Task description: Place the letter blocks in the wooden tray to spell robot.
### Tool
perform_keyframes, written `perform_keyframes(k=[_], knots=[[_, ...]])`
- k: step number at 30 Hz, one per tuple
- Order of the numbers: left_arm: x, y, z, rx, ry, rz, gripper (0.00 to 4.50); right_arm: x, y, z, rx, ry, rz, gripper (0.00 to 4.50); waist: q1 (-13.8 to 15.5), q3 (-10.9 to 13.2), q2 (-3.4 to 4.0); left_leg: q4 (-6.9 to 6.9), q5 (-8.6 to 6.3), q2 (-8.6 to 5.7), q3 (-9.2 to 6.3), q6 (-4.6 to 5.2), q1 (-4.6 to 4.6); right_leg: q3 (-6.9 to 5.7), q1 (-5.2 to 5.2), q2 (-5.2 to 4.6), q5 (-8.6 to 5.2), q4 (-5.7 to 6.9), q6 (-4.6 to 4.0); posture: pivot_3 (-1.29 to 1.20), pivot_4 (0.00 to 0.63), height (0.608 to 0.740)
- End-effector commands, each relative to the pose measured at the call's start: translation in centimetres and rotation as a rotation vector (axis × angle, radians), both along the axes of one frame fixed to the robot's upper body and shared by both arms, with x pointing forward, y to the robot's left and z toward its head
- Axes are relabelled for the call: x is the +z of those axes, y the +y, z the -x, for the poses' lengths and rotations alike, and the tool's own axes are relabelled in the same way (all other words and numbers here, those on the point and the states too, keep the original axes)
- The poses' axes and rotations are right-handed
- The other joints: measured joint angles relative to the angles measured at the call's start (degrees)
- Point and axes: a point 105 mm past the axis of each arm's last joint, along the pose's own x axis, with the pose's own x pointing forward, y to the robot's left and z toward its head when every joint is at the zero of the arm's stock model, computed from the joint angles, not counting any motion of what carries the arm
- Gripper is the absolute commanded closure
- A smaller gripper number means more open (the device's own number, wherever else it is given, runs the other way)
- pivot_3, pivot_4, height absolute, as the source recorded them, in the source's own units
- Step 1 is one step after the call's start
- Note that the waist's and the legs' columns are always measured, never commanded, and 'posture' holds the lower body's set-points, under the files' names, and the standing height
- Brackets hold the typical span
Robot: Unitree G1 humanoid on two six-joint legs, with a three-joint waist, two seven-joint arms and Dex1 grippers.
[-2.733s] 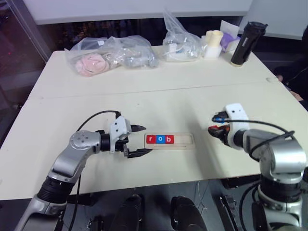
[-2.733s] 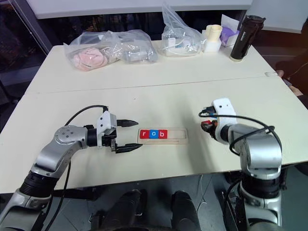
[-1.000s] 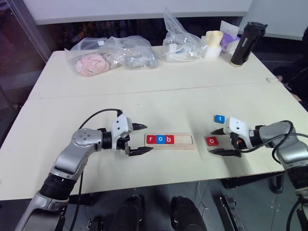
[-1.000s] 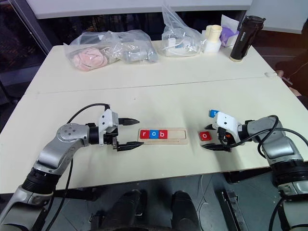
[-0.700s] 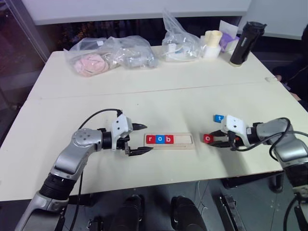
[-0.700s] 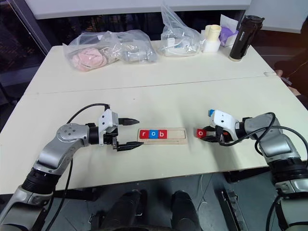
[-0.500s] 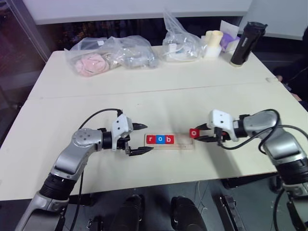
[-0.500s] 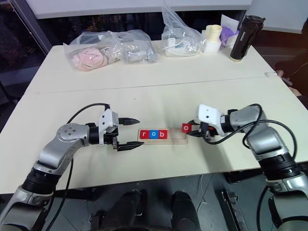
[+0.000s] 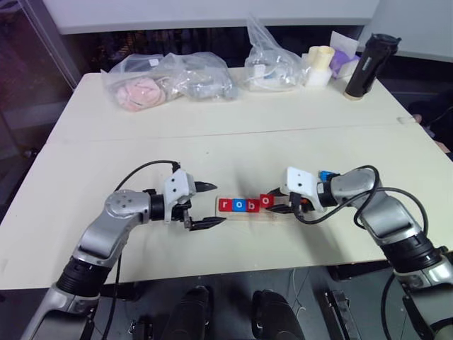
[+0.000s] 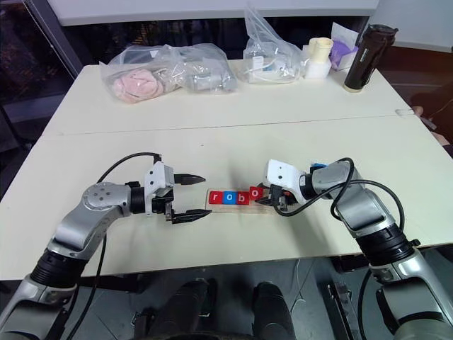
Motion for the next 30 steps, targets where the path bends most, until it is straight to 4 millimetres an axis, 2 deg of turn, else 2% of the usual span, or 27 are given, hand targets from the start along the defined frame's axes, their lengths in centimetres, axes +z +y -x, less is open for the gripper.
perform_keyframes(k=[1,30], knots=[[1.14,0.06,0.15,0.002,-0.040,0.018,0.00,0.58,0.03,0.09,0.028,-0.026,0.017,3.38,0.0,0.0,0.00,0.00,0.00,0.00,0.00,0.00,0.00,0.00,0.00,0.01,0.00,0.00,0.00,0.00,0.150,0.725],[1.15,-0.21,0.11,-0.001,-0.043,0.028,0.00,0.68,0.49,0.27,0.046,-0.021,0.010,3.38,0.0,0.0,0.00,0.01,0.00,0.00,0.00,0.00,0.00,0.00,0.00,0.01,0.00,0.01,0.00,0.00,0.150,0.725]])
